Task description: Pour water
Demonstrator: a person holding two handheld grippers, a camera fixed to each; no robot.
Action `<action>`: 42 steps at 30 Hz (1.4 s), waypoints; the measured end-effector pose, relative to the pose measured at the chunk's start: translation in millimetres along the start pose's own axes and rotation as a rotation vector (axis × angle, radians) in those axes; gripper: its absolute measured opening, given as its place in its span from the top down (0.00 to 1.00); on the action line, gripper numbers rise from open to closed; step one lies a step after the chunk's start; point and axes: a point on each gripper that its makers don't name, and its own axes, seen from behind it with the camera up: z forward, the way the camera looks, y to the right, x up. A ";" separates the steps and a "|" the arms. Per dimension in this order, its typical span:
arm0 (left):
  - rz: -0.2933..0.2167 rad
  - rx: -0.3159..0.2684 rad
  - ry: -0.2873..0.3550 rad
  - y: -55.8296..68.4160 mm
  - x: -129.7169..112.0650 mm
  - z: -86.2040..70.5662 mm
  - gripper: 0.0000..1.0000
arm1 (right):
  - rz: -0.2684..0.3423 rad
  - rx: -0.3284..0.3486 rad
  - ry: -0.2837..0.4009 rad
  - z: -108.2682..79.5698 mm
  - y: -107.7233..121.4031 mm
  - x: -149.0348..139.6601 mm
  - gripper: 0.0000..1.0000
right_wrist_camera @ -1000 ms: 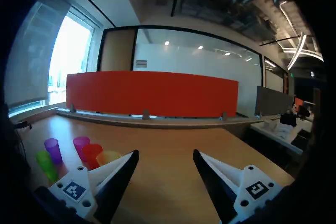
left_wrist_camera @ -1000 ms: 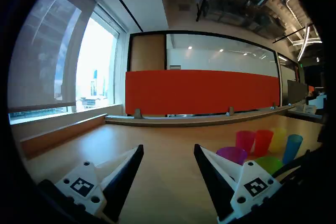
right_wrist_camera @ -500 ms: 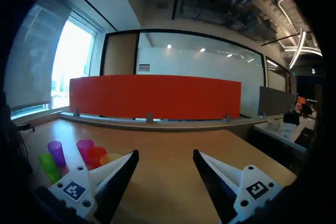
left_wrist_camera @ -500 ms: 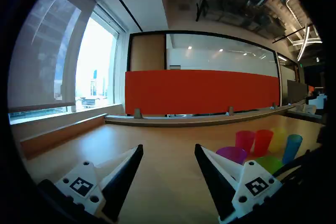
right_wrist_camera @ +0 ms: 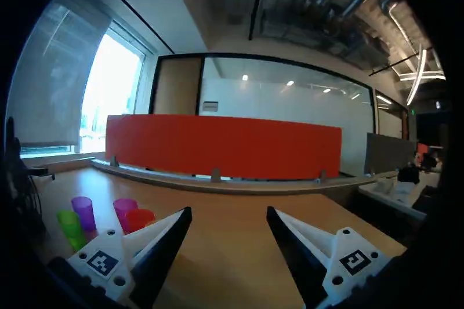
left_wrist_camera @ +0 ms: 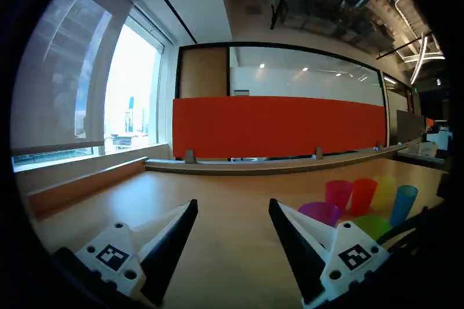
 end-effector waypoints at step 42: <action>0.000 0.001 0.000 -0.8 -0.3 -1.0 0.09 | 0.005 -0.059 -0.020 28.2 -0.6 -45.7 0.00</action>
